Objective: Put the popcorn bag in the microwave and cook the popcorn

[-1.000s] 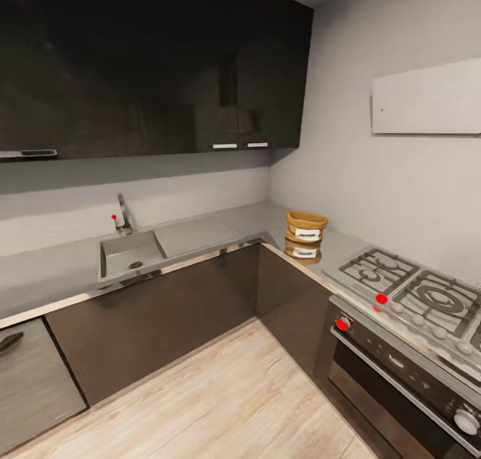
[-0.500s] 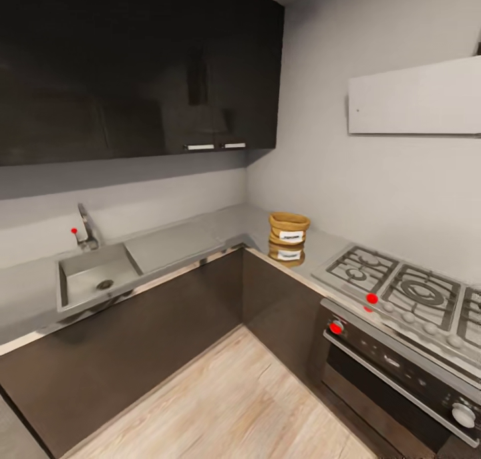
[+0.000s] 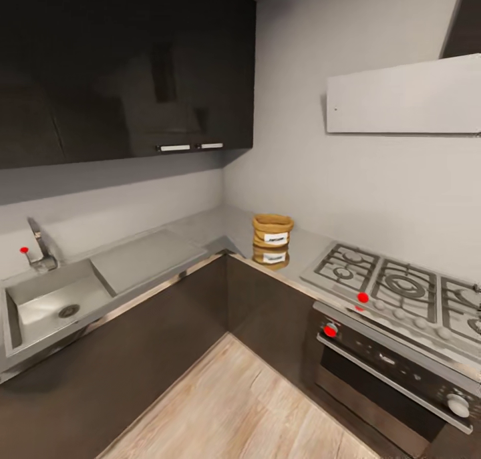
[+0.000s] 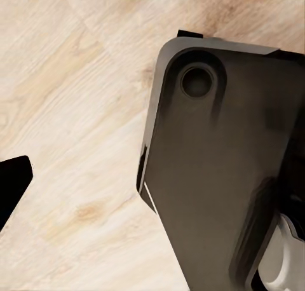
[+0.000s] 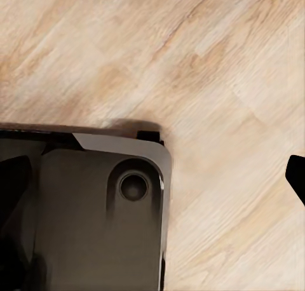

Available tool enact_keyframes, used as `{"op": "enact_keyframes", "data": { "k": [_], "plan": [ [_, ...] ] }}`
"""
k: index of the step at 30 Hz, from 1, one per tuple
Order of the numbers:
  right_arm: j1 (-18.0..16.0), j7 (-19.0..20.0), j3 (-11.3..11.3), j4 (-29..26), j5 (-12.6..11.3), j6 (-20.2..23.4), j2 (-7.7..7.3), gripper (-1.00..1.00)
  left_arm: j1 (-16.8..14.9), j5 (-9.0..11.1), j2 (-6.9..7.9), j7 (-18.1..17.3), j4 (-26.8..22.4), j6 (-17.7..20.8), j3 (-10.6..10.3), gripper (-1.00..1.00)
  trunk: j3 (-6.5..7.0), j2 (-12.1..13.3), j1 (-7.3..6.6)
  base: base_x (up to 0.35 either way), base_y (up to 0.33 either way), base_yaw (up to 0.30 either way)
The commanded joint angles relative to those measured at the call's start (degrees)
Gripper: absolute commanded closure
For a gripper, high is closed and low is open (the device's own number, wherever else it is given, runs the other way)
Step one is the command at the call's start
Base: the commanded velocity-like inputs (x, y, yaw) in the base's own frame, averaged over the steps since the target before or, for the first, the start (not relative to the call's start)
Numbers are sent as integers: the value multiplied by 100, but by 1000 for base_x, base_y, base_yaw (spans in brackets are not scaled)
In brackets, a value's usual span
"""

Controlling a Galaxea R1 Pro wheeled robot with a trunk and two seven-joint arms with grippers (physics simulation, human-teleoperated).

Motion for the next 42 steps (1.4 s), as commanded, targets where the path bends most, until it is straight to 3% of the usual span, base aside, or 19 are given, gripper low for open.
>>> {"op": "enact_keyframes", "data": {
  "k": [1,15,35,39,42],
  "plan": [
    [-14,9,7,27,13,-44,-1,-100,-3,9,-1,4,-2,2,21,-100,-14,-11,5,203,240,-286],
    [-13,5,7,27,13,-44,-1,-100,-3,9,-1,4,-2,1,21,-100,-43,-11,5,203,240,-277],
    [-10,1,18,7,19,-57,-1,-100,-3,9,-8,4,-2,-22,21,-100,-44,-11,5,212,226,-9],
    [-13,-18,21,-661,21,-139,-38,-100,-3,9,-26,8,-2,-24,21,-100,-44,-11,5,28,29,0],
    [-14,-31,5,-1702,21,-165,-44,-100,-3,9,-36,8,-2,-25,21,-100,-44,-11,5,5,5,0]
  ]
}}
